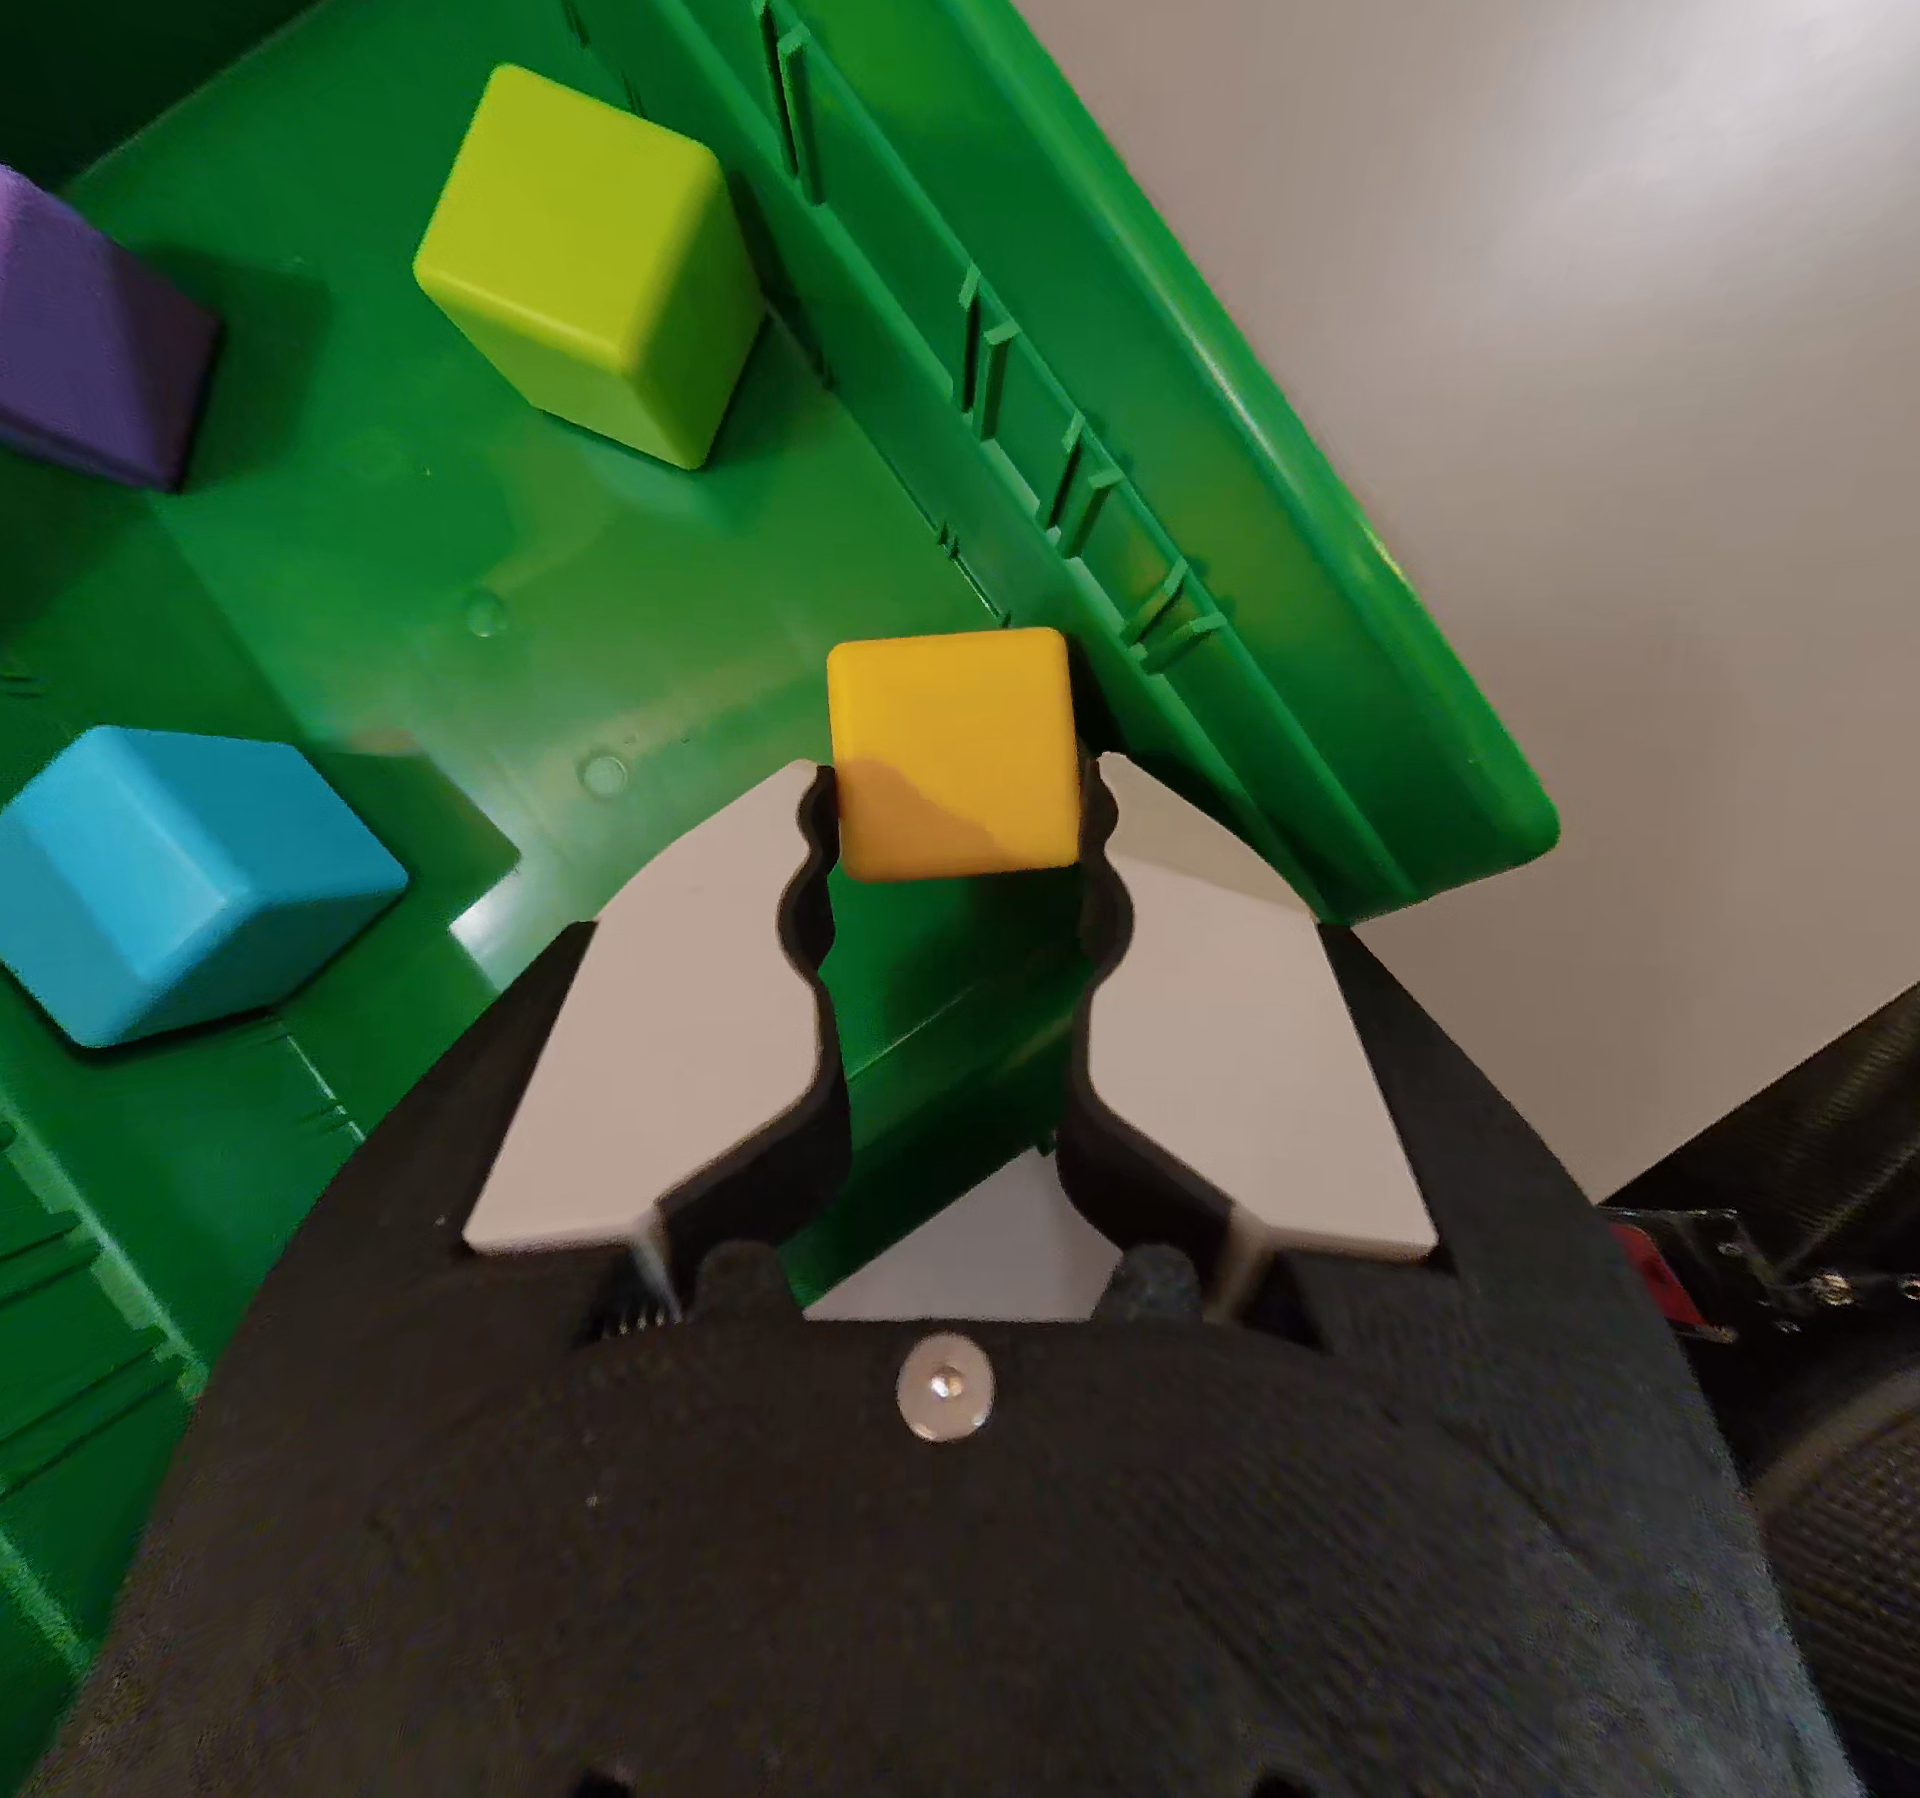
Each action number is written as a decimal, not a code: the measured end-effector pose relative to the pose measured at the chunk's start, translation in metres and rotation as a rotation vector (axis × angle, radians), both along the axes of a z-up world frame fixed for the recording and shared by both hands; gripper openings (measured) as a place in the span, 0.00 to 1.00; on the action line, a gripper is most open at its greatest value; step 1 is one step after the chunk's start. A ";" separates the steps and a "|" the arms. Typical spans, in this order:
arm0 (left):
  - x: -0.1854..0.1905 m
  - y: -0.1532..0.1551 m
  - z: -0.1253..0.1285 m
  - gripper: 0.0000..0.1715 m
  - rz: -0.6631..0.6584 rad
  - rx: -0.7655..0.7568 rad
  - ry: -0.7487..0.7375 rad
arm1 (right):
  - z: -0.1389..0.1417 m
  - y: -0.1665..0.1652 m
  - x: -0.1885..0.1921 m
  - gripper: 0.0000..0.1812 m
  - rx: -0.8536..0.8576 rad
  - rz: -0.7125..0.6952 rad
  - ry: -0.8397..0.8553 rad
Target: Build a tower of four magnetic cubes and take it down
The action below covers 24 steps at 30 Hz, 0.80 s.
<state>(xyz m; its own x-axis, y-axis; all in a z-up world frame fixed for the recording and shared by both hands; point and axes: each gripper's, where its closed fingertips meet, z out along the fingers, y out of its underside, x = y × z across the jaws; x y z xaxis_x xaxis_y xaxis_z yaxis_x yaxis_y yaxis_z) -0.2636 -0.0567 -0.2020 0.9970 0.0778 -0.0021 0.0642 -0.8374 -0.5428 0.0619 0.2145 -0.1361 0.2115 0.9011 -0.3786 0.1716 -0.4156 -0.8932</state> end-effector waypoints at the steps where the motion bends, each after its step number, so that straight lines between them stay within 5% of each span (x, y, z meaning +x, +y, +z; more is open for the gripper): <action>1: 0.000 0.000 0.002 0.27 -0.003 0.005 0.007 | 0.000 -0.001 0.000 0.26 0.000 0.004 0.000; 5: -0.008 -0.001 0.026 0.27 0.021 0.071 0.056 | 0.000 -0.002 -0.001 0.26 -0.003 0.012 0.001; 11: -0.012 -0.009 0.107 0.27 0.055 0.264 0.208 | -0.001 -0.003 -0.002 0.25 -0.012 0.015 0.002; 15: 0.030 0.008 0.154 0.28 -0.097 0.396 0.212 | -0.001 -0.004 -0.002 0.25 -0.007 0.018 -0.003; 20: 0.104 0.058 0.162 0.28 -0.394 0.439 0.151 | -0.003 -0.006 0.004 0.25 0.003 0.016 -0.011; 24: 0.164 0.113 0.136 0.28 -0.614 0.409 0.049 | -0.004 -0.005 0.014 0.22 0.000 -0.013 -0.007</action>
